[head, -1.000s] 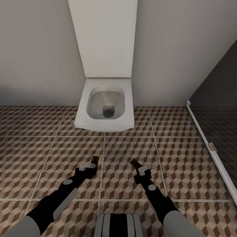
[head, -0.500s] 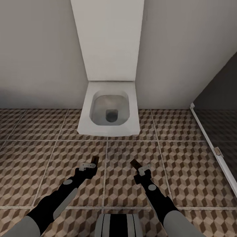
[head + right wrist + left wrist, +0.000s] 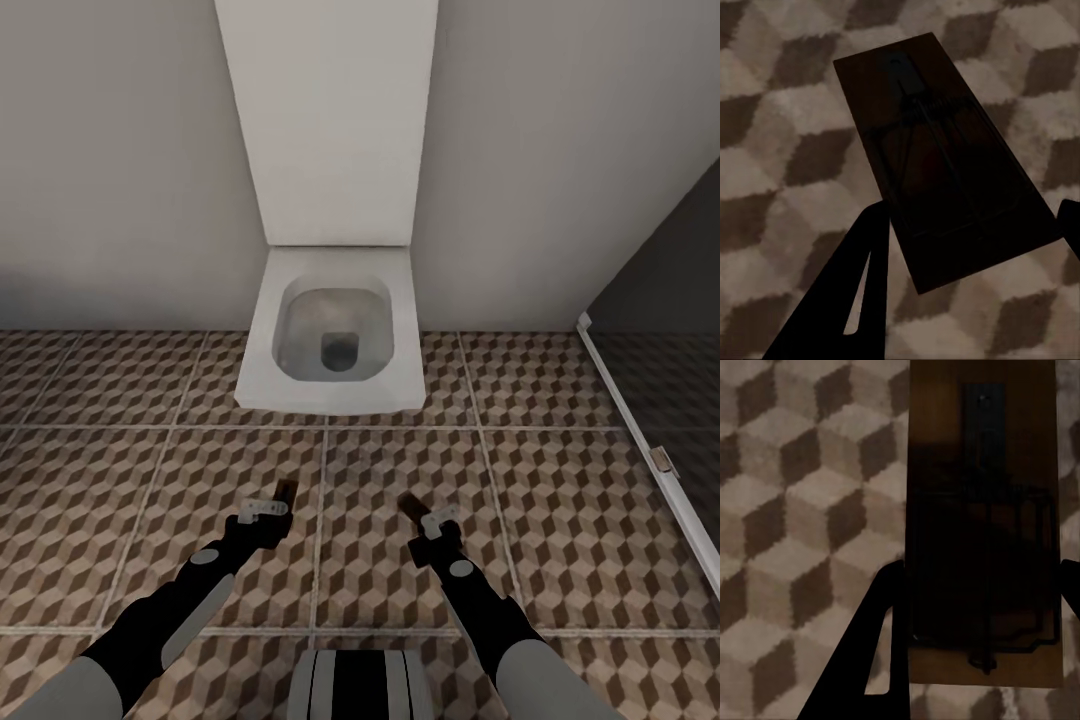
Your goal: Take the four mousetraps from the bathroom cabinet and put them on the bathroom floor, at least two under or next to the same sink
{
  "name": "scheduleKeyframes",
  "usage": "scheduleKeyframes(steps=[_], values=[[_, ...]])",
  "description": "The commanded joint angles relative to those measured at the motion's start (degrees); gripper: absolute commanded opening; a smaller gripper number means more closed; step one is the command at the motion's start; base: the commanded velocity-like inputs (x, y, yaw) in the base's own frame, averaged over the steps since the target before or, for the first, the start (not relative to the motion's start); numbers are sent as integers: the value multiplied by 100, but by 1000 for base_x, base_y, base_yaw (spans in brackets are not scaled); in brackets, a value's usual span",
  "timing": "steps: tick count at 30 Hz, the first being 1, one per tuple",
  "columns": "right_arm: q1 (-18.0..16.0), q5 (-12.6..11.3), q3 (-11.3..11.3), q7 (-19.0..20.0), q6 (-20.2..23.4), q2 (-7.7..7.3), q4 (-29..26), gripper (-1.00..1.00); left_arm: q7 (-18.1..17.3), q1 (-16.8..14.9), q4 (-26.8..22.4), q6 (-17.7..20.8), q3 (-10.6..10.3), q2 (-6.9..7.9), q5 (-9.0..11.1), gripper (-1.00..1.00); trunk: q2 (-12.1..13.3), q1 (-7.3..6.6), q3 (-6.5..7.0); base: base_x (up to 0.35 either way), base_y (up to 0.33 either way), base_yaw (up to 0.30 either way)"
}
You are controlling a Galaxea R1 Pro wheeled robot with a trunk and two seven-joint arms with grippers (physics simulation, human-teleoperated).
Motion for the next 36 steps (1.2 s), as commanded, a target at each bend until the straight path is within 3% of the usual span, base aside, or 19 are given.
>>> scheduleKeyframes(steps=[1,6,14,22,29,36], values=[[0,49,4,-21,38,0,-4,-100,62,-5,-8,14,-31,8,48,-100,-1,-1,-3,0,0,0],[0,42,3,-14,69,28,-20,-100,43,-5,164,-7,-47,5,47,-100,-1,-1,-3,0,0,0],[-7,40,4,-12,72,218,-58,-100,16,-5,623,-60,-57,-35,47,-100,-1,-1,-3,0,0,0],[-9,45,4,109,72,218,-85,-100,-5,-5,1162,-533,-59,-179,10,-100,-1,-1,-3,0,0,0],[-17,42,4,194,72,218,-93,-100,-10,-5,1421,-638,-60,-294,-32,-100,-1,-1,-3,0,0,0],[-18,40,4,199,72,218,-89,-100,-48,-4,1693,-653,-53,-317,-38,-100,-1,-1,-3,0,0,0]])
